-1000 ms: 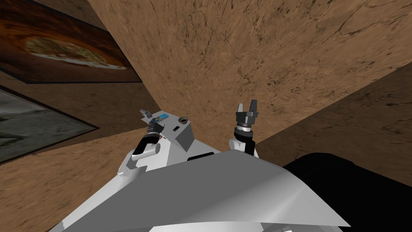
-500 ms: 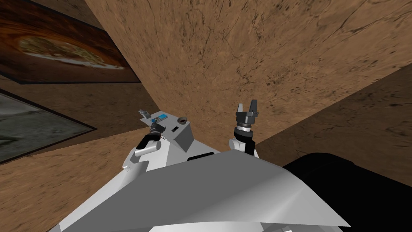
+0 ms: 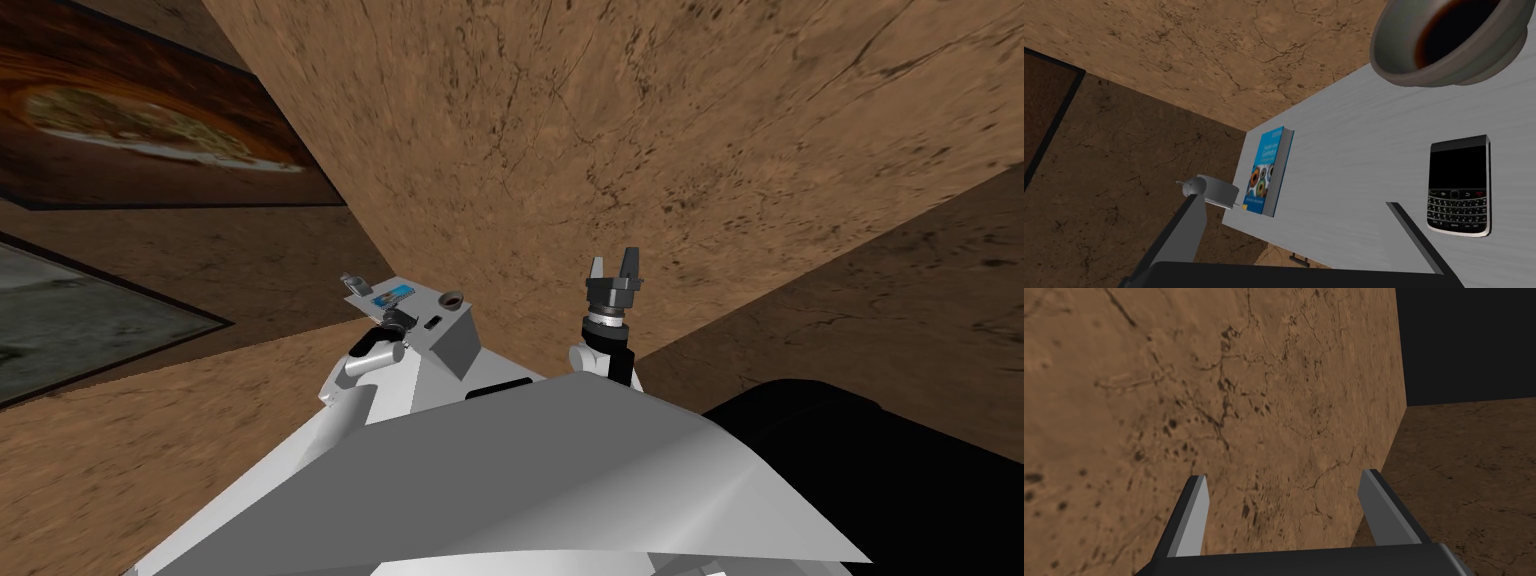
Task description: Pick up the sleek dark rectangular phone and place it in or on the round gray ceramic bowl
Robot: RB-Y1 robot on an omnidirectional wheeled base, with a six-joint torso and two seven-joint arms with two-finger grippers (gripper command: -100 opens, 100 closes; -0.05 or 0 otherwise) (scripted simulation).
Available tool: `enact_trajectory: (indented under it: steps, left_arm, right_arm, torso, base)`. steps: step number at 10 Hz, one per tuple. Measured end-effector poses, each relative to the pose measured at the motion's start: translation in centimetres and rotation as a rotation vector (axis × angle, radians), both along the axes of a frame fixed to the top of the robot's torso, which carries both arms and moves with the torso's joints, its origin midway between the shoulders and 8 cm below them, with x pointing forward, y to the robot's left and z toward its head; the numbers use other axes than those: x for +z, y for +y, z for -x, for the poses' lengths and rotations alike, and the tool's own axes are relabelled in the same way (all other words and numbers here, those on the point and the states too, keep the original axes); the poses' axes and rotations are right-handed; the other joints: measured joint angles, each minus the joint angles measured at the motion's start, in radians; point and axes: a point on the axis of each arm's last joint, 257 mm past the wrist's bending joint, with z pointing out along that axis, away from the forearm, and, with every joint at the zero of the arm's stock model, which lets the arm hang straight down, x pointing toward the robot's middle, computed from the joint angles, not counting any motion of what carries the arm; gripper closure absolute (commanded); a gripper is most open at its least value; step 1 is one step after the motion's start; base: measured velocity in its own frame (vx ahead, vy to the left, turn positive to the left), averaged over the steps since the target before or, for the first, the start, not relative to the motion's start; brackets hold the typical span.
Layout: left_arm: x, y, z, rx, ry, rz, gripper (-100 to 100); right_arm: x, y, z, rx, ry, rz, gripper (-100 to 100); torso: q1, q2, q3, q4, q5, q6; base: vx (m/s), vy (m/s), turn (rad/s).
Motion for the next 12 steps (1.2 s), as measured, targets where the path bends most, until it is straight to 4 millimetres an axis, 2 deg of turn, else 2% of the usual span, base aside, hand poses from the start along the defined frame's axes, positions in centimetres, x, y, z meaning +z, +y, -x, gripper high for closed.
enact_trajectory:
  steps: [5,12]
  left_arm:
    - [-5.1,-0.1,-0.8,0.034,0.15,0.149,-100]
    - [-9.7,-1.9,-1.2,0.072,0.339,0.32,-100]
  right_arm:
    - [0.0,0.0,0.0,0.0,0.0,0.0,0]
    - [0.0,0.0,0.0,0.0,0.0,0.0,0]
  torso:
    - [0.001,0.0,0.0,0.0,0.0,0.0]
    - [0.002,-0.001,-0.001,0.0,0.001,0.0]
  base:
    - [0.03,0.007,-0.011]
    - [0.037,0.02,-0.014]
